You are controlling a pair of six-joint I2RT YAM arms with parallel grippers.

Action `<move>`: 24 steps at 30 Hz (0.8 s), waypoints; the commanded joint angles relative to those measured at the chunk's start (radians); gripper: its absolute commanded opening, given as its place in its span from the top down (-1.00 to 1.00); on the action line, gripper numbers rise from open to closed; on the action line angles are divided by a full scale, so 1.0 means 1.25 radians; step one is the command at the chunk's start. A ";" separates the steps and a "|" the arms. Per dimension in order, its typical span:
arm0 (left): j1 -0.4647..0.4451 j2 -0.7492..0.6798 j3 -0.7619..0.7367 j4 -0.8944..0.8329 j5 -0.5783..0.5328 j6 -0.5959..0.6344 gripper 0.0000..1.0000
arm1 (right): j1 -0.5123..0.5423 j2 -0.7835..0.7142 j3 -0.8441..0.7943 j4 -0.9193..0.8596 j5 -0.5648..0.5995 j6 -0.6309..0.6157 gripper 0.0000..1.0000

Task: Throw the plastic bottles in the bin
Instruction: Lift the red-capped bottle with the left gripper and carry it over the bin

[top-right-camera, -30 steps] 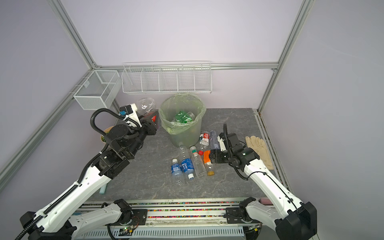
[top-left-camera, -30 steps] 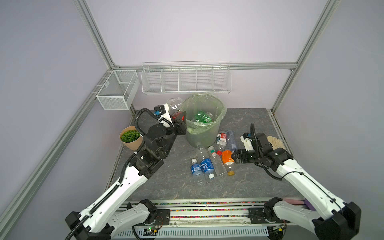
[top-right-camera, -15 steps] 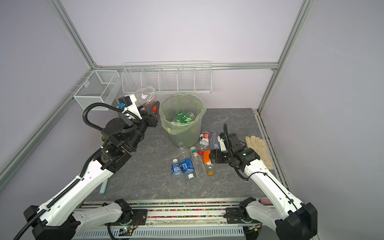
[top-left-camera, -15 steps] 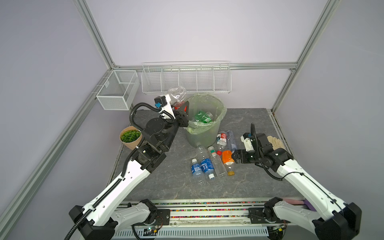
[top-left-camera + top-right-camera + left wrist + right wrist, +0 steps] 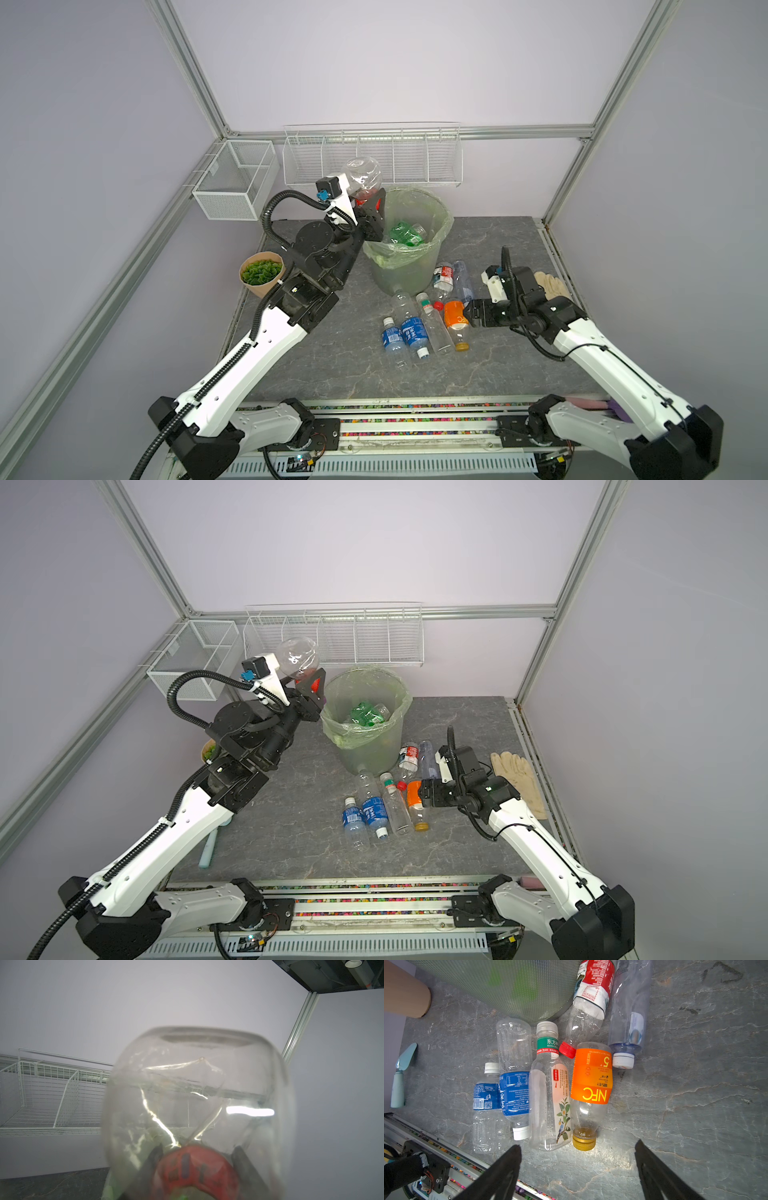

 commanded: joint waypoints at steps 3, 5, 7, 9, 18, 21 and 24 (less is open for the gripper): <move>0.004 0.025 0.047 0.019 0.021 0.021 0.49 | 0.002 -0.005 0.011 -0.017 0.014 -0.017 -0.77; 0.004 0.035 0.055 0.022 0.022 0.023 0.49 | 0.002 -0.005 0.009 -0.017 0.013 -0.017 -0.77; 0.004 0.045 0.065 0.019 0.024 0.023 0.50 | 0.002 -0.004 0.009 -0.017 0.014 -0.019 -0.77; 0.004 0.057 0.075 0.018 0.029 0.023 0.50 | 0.000 -0.004 0.009 -0.018 0.014 -0.018 -0.77; 0.021 0.174 0.177 -0.060 0.057 0.014 0.49 | 0.001 -0.013 0.003 -0.023 0.017 -0.019 -0.77; 0.062 0.248 0.220 -0.123 0.081 -0.030 0.49 | 0.000 -0.017 0.003 -0.023 0.018 -0.020 -0.77; 0.106 0.351 0.301 -0.251 0.153 -0.063 0.27 | 0.000 -0.023 0.005 -0.026 0.019 -0.022 -0.77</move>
